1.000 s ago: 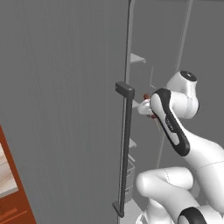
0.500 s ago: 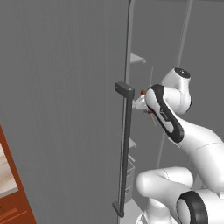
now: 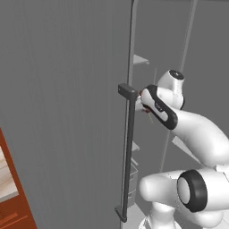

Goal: Store the hot dog in the freezer for long-term storage. Close the freezer door after placing the cooked food.

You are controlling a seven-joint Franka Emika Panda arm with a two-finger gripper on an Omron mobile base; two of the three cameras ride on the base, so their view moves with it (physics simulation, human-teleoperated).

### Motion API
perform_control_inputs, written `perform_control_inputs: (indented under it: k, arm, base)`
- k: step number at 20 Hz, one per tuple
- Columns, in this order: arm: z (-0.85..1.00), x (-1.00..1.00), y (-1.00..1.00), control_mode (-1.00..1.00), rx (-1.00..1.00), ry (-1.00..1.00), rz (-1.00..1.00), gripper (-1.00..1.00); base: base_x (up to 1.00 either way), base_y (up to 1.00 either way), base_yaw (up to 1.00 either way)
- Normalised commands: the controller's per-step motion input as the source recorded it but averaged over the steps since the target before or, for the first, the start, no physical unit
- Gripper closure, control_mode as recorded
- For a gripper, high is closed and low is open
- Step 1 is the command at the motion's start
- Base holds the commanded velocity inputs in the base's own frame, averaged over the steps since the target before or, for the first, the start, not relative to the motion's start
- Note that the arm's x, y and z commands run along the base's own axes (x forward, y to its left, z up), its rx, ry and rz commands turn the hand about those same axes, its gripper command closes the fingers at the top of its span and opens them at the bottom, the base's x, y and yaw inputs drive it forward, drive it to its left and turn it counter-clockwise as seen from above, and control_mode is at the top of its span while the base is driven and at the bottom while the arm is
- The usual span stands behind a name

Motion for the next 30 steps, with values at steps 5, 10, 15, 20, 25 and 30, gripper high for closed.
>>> perform_control_inputs:
  k: [5, 10, 15, 20, 25, 30]
  arm:
    - [-0.15, 0.55, 0.00, -1.00, 0.00, 0.01, 0.00, 1.00]
    - [-0.10, 0.55, 0.00, -1.00, 0.00, 0.06, 0.00, 1.00]
    - [-0.03, 0.51, 0.00, -1.00, 0.00, 0.09, 0.00, 1.00]
    - [-0.18, 0.23, 0.08, -1.00, 0.00, 0.00, 0.00, 1.00]
    - [-0.32, 0.10, 0.12, -1.00, 0.00, 0.00, 0.00, 1.00]
    - [-0.25, 0.15, 0.07, -1.00, 0.00, 0.00, 0.00, 1.00]
  base:
    - [0.00, 0.00, 0.00]
    - [0.00, 0.00, 0.00]
    - [0.00, 0.00, 0.00]
    - [0.00, 0.00, 0.00]
    - [0.00, 0.00, 0.00]
    - [0.00, 0.00, 0.00]
